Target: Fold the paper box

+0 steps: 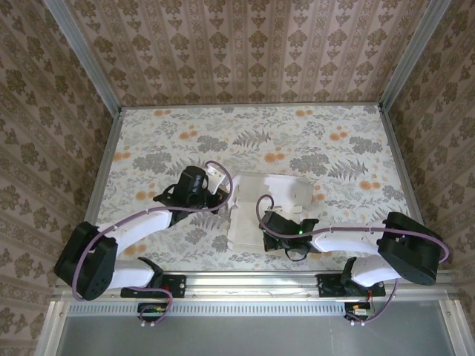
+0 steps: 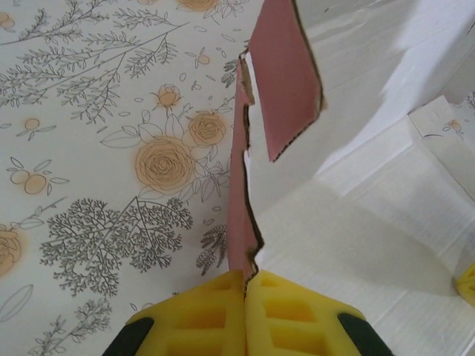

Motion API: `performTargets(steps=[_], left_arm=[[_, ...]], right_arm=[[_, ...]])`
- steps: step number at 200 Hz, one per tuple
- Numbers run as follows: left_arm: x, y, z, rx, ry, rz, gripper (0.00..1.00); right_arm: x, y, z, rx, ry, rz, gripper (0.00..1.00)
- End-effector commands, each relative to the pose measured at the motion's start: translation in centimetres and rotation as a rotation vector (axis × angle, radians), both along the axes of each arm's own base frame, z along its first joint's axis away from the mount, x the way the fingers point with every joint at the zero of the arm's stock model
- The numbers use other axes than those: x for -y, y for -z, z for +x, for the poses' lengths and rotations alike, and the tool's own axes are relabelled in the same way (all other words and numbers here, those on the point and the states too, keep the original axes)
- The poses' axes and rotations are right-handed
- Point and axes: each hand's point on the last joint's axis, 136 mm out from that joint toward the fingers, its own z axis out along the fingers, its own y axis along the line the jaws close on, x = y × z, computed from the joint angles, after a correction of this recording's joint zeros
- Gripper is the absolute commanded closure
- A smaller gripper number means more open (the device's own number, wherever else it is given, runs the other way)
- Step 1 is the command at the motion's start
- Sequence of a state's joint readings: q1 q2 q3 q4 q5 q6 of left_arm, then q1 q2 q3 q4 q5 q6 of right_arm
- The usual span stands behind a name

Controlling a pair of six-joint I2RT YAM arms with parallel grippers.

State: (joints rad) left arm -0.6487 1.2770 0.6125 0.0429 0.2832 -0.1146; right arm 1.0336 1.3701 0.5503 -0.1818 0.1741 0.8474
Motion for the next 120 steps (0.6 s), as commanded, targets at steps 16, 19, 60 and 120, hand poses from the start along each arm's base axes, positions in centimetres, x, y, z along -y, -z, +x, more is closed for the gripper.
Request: performTargets(steps=[16,19,60,120], left_arm=[[0.0,0.2,-0.8,-0.052,-0.04,-0.012,0.94],[0.0,0.2,-0.8,-0.058,-0.041,-0.013,0.94],[0.4,1.1,-1.3,-0.122,-0.056,-0.011,0.94],[0.4,2.5,-1.6,-0.14,-0.064,0.033,0.95]], right_arm=[[0.9,0.7,-0.2,0.006,0.028,-0.046,0.99],[1.0,1.3,-0.3,-0.005,0.026,-0.067,0.99],[0.2,0.9,-0.5,0.009,0.004,-0.071,0.99],[-1.8,0.3,-1.1,0.031,-0.08,-0.056,0.99]])
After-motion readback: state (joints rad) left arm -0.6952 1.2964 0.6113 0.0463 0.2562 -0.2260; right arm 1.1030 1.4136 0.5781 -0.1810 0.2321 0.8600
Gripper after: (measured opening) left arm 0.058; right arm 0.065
